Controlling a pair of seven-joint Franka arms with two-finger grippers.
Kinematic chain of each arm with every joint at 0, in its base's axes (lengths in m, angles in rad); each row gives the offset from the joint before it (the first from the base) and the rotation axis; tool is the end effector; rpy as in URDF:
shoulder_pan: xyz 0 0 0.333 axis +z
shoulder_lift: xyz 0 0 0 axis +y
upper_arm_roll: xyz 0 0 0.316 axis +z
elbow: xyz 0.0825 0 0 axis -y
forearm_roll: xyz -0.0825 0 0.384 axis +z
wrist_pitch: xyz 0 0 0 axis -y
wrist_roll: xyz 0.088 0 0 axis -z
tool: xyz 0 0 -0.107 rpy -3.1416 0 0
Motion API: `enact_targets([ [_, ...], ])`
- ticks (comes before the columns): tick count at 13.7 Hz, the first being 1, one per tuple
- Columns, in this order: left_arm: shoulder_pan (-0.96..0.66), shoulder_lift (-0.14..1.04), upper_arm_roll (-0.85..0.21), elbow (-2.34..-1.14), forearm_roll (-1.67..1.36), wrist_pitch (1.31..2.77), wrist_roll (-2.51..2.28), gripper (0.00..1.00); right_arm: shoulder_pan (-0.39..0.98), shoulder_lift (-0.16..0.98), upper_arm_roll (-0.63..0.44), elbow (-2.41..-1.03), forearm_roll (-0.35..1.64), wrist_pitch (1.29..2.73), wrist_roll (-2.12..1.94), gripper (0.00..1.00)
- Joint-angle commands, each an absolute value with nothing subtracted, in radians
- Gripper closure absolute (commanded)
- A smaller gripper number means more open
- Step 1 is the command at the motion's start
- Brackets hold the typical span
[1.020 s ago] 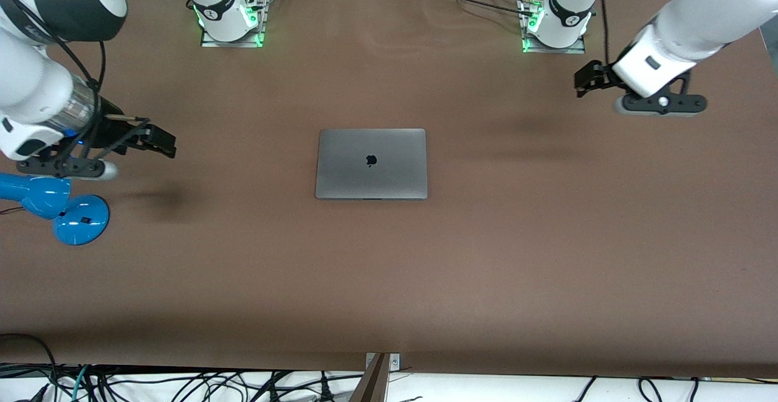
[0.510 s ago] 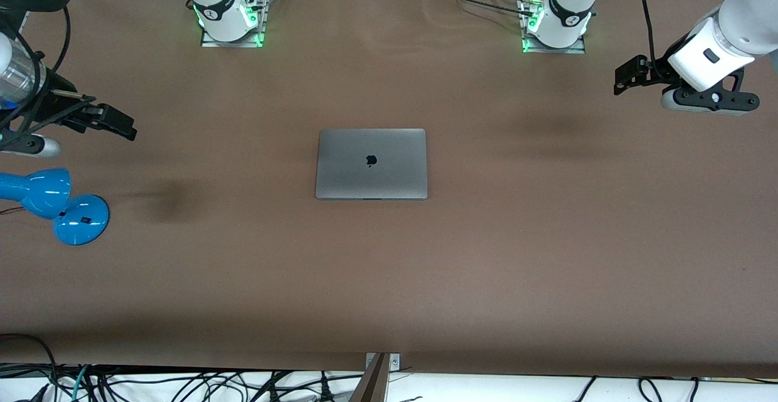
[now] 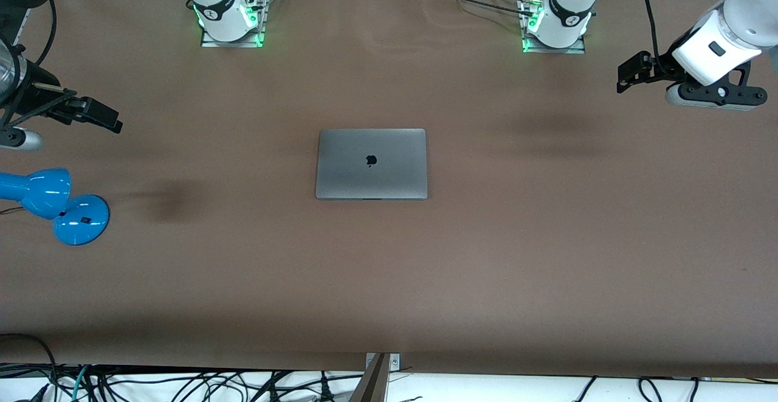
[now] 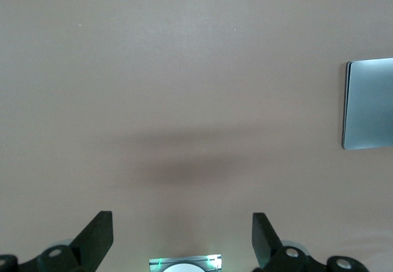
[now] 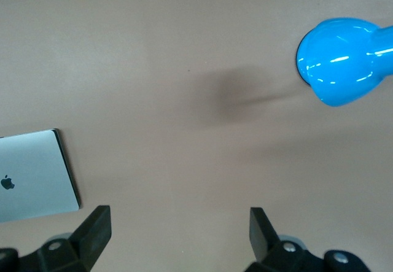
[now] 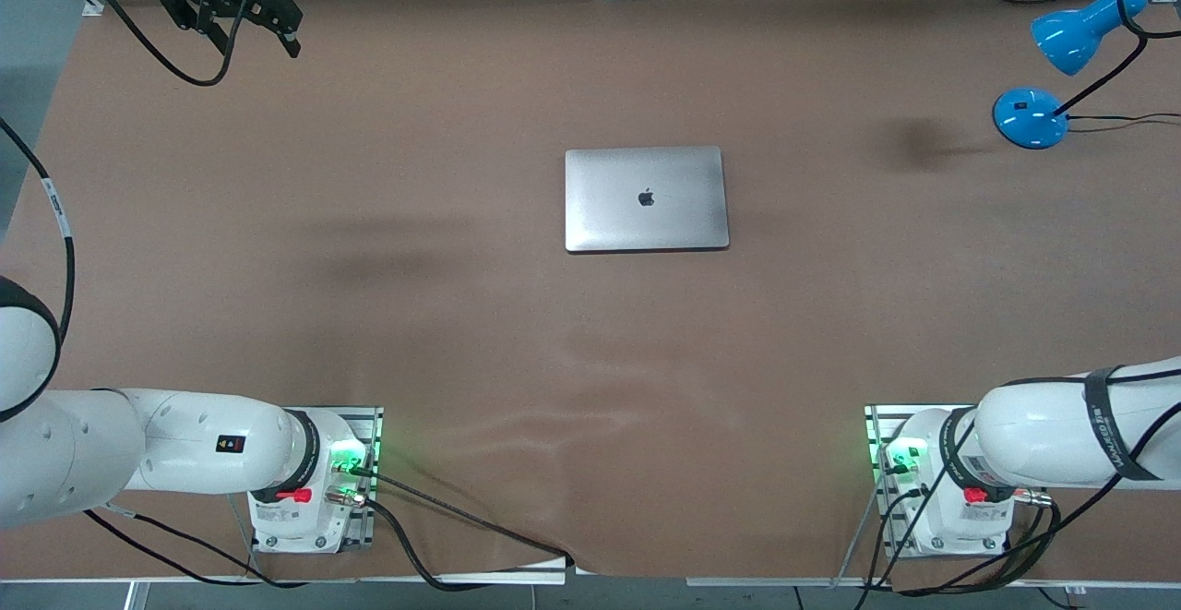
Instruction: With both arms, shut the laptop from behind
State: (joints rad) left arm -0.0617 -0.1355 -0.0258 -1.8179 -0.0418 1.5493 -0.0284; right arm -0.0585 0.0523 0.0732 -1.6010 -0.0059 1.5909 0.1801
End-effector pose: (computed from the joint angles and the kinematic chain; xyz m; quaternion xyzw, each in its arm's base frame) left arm 0.5005 -0.0492 0.5788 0.9972 -0.0283 -0.0675 0.0153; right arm 0.5695 0.0067 0.5826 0.9961 -0.0824 -0.0309 0.0041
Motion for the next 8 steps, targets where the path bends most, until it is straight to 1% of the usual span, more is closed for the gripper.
enact_targets([
  [1, -0.049, -0.143, -0.057, -1.804, -0.043, 1.528, -0.038, 0.00, -0.077, 0.003, 0.094, -1.635, -0.018, 1.574, 0.169, 0.00],
  [8, -0.032, -0.135, -0.048, -1.784, -0.043, 1.529, -0.040, 0.00, -0.077, 0.003, 0.107, -1.632, -0.015, 1.555, 0.170, 0.00],
])
